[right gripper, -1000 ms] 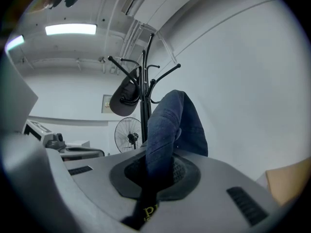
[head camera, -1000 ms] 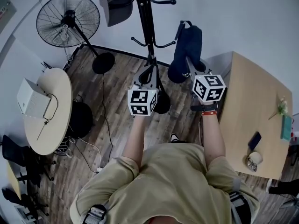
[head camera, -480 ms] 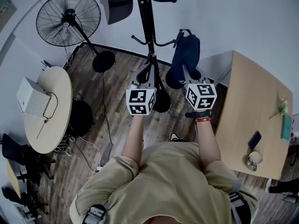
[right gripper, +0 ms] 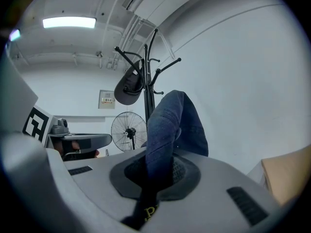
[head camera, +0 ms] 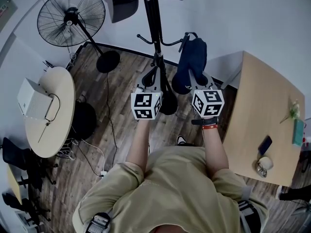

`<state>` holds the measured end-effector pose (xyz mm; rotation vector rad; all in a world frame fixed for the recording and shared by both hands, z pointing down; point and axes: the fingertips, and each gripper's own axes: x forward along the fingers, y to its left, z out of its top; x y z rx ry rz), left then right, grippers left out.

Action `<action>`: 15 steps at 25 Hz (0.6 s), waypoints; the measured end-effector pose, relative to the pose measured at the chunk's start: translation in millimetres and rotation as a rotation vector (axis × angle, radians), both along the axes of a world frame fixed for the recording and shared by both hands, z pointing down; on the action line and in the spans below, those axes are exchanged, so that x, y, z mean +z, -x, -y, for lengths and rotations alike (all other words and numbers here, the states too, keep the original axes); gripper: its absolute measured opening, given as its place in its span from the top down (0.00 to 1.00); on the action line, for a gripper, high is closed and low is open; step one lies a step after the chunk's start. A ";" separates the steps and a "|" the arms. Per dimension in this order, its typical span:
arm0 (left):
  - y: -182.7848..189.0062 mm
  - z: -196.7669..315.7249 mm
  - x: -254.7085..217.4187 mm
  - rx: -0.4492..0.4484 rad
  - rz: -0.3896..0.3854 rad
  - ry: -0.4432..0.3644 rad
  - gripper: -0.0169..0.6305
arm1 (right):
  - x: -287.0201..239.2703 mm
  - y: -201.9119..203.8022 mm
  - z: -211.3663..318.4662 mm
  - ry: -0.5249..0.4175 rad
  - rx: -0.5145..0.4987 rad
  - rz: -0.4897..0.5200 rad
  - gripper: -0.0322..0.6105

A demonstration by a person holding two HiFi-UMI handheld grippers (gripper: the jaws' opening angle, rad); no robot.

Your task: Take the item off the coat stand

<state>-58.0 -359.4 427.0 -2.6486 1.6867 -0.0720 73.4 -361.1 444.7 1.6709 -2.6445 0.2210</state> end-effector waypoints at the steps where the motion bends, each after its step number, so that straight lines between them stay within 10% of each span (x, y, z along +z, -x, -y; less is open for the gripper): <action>1: 0.3 0.3 -0.7 0.000 -0.001 0.000 0.94 | -0.2 0.3 -0.1 0.001 0.000 0.002 0.91; 15: -8.4 2.4 -0.5 0.009 0.000 0.003 0.94 | -0.9 -2.2 0.6 -0.001 0.002 0.013 0.91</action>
